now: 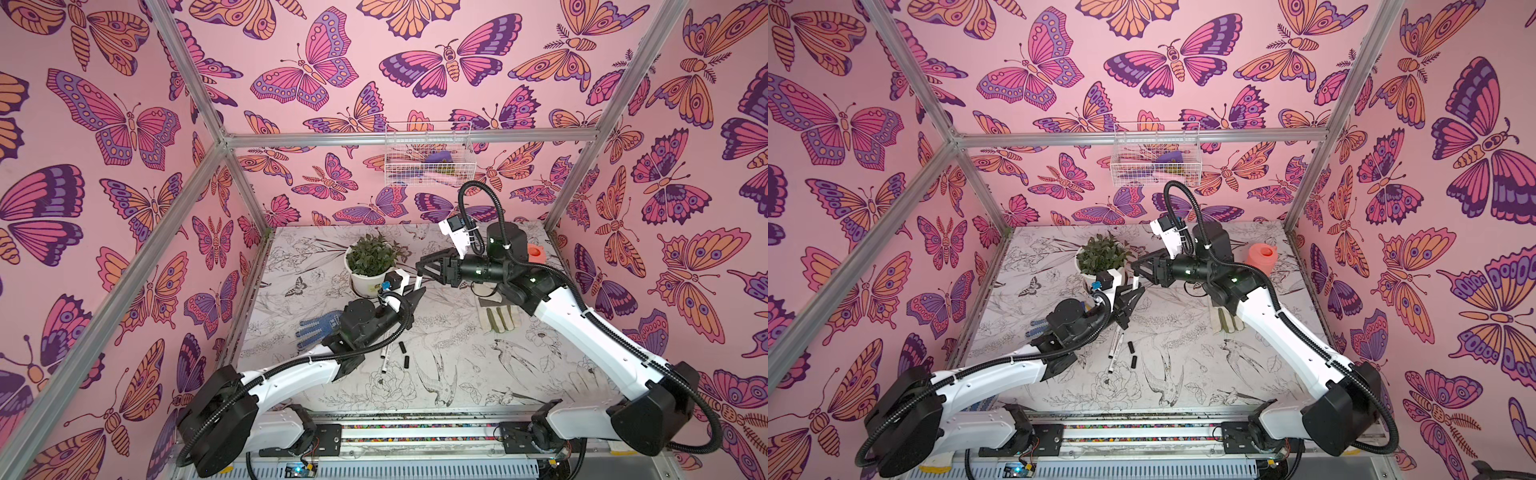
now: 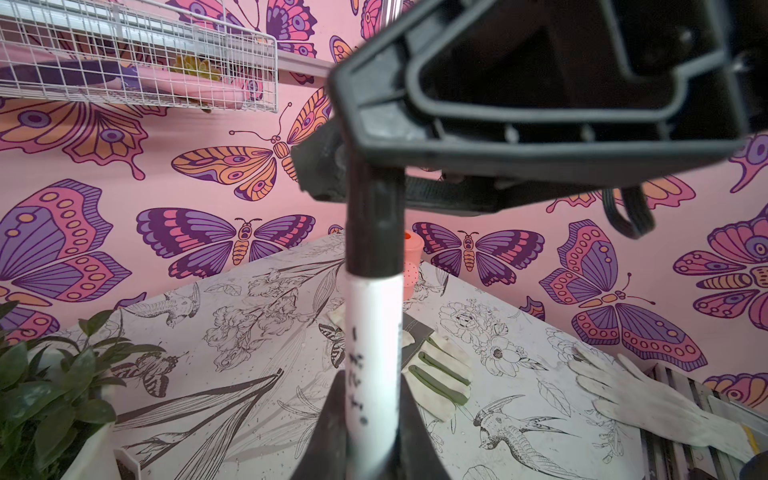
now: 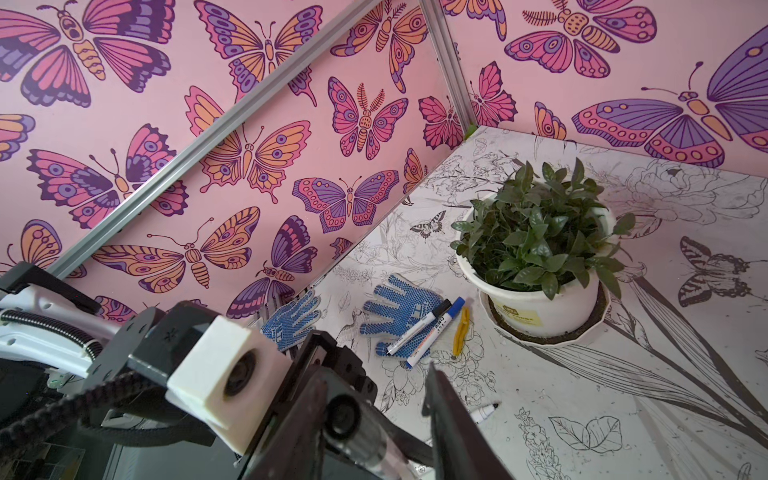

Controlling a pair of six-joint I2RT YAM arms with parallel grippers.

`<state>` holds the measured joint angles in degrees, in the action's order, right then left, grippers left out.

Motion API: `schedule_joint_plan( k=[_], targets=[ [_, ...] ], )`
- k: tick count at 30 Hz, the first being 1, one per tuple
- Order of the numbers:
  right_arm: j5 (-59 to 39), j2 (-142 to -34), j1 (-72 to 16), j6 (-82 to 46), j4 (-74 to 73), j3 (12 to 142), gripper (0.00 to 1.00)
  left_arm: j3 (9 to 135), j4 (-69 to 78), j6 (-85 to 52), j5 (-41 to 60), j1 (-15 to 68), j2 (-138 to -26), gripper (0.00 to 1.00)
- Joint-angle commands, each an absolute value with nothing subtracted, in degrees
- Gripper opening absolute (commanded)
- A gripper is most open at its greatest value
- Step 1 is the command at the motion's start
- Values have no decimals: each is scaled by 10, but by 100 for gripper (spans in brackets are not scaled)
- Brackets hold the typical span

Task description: Insert the pens into the pen caps

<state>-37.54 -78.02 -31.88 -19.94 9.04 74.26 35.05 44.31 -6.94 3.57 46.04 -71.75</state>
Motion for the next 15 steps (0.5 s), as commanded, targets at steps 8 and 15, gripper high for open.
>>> schedule_joint_plan(
  k=[8,15],
  targets=[
    [-372,-795,-323,-218,77,761,29,343,461,-71,36,465,-712,0],
    [-393,-791,-323,-259,55,714,15,381,466,-35,44,465,-712,0]
  ],
)
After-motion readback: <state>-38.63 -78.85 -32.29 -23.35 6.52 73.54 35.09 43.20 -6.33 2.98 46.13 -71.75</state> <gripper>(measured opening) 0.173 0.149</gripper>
